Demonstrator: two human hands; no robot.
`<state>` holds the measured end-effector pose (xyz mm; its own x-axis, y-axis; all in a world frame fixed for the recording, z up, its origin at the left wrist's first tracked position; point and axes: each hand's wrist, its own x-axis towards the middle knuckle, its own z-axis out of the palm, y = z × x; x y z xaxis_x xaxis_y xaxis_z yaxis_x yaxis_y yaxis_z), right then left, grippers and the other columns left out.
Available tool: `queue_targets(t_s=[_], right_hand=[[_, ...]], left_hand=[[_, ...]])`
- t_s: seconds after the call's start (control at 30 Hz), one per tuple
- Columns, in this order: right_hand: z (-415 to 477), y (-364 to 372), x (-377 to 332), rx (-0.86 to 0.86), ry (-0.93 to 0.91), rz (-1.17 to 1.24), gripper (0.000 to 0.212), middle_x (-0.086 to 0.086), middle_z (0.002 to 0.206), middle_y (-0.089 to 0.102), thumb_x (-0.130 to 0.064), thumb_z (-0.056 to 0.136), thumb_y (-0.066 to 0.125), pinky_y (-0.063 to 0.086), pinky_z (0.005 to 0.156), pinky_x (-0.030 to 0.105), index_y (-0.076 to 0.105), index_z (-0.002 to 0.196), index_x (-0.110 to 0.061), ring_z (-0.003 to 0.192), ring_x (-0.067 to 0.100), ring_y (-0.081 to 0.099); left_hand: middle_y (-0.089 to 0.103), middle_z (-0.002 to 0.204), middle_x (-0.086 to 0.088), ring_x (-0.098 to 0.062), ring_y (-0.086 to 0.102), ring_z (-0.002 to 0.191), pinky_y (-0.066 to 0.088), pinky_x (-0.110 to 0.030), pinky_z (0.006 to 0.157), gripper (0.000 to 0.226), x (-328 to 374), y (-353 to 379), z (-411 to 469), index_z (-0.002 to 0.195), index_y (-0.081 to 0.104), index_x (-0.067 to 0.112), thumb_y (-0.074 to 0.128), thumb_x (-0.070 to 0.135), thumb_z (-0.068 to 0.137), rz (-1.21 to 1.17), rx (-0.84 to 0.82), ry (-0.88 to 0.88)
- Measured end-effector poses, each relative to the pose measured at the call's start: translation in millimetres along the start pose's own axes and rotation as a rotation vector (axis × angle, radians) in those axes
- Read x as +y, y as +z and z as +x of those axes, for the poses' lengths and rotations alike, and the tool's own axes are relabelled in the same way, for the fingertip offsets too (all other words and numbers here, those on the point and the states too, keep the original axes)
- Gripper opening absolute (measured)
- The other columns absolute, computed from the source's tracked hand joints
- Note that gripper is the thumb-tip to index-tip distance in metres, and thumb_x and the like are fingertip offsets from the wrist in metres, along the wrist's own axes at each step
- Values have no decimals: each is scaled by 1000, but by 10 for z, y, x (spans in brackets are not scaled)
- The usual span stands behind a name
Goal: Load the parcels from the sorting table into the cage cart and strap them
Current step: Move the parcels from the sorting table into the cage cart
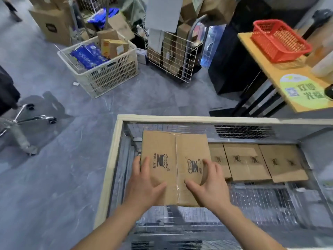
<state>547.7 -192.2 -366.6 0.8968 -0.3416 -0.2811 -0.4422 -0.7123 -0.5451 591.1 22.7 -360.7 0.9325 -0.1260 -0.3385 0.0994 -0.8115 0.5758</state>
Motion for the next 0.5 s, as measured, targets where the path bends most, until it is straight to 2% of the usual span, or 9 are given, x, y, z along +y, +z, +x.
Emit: queue_targets(t_s=[0.13,0.33,0.5], right_hand=[[302,616,453,-125,30,4,96,-7,138,39,-74,63,65,50,91,37,32,143,-32,118,17,50],[809,1442,979,-289,11,-69,95,1,140,40,-66,68,70,48,95,39,31,146,-28,120,23,49],[1267,2000,1321,-346,4,-176,108,3,145,38,-77,61,60,44,104,41,23,152,-32,129,25,44]], left_hand=[[-9,161,7,-23,25,145,35,-39,112,107,-403,599,264,155,6,30,70,64,76,28,-63,-109],[-11,162,3,-25,22,147,30,-37,116,110,-1015,1359,771,156,7,27,77,55,75,35,-129,-208],[-9,163,0,-24,28,144,35,-36,111,110,-1368,1844,1263,155,7,26,78,50,75,93,-155,-234]])
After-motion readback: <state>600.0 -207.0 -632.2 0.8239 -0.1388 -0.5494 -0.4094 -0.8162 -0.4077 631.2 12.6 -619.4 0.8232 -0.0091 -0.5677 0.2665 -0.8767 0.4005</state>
